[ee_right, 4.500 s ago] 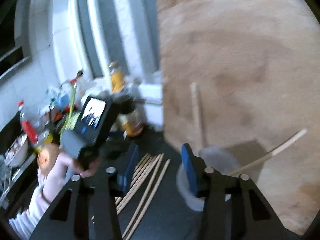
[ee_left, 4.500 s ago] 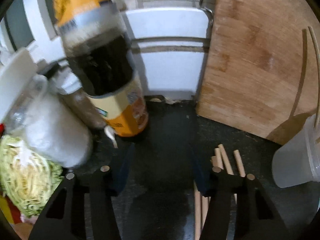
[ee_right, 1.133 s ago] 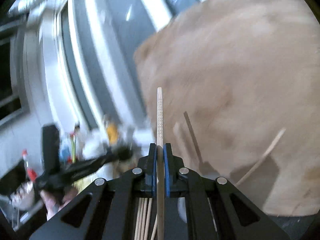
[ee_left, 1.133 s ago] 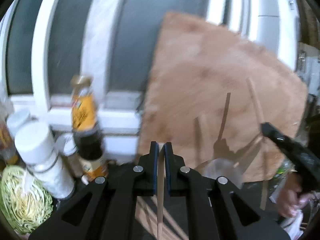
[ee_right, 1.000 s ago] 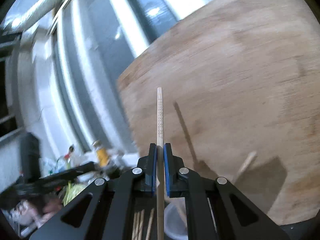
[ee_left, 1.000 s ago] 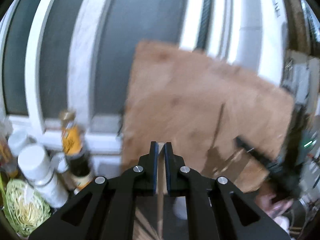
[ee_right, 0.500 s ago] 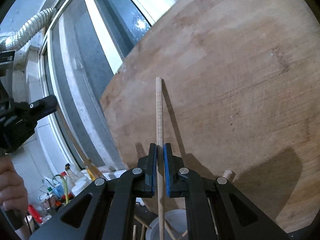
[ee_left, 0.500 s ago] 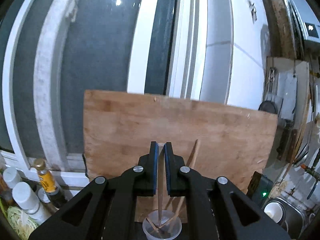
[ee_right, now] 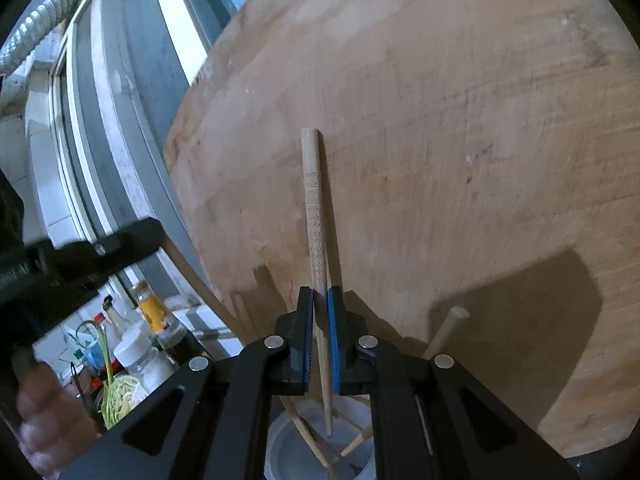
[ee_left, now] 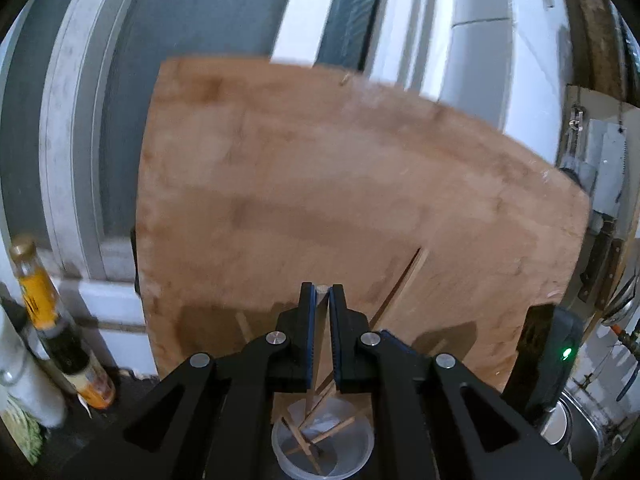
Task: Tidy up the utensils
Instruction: 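Lower the held chopstick into the plastic cup and open the right gripper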
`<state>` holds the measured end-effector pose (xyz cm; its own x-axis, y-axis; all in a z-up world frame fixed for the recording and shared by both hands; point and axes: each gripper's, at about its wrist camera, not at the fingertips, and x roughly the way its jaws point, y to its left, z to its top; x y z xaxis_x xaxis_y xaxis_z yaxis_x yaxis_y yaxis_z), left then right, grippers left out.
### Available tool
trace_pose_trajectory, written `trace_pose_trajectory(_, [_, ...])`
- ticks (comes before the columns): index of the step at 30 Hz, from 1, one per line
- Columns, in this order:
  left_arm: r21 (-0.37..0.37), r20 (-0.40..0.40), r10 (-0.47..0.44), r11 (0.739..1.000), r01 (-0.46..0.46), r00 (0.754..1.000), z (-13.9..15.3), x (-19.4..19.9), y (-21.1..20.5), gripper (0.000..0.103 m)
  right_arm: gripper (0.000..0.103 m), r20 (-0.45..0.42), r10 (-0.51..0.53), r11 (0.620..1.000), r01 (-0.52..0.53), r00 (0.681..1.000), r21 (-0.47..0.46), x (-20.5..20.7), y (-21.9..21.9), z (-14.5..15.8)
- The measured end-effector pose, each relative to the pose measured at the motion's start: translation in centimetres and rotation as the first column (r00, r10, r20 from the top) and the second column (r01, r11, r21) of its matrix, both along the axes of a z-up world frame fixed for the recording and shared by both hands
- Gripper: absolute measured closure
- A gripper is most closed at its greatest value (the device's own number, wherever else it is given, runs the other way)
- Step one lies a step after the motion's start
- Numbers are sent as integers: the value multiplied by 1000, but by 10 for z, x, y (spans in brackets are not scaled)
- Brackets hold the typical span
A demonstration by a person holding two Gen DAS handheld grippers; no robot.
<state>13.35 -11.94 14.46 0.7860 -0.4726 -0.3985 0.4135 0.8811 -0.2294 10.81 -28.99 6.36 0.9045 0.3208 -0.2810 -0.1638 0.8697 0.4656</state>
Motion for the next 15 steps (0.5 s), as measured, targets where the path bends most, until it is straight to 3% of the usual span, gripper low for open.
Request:
trace_pose_trajectory(3, [-15, -38, -3, 1000, 2, 999, -14, 8, 6, 97, 95, -55, 31, 999, -32, 998, -9, 9, 2, -6])
trace_pose_trajectory(9, [-12, 13, -23, 1000, 23, 1000, -26, -6, 8, 97, 94, -180, 123, 992, -124, 976, 8, 28, 13, -21])
trace_pose_trajectory(15, [3, -4, -1, 1000, 1, 1000, -31, -2, 14, 97, 94, -218, 137, 991, -136, 966, 17, 35, 13, -28])
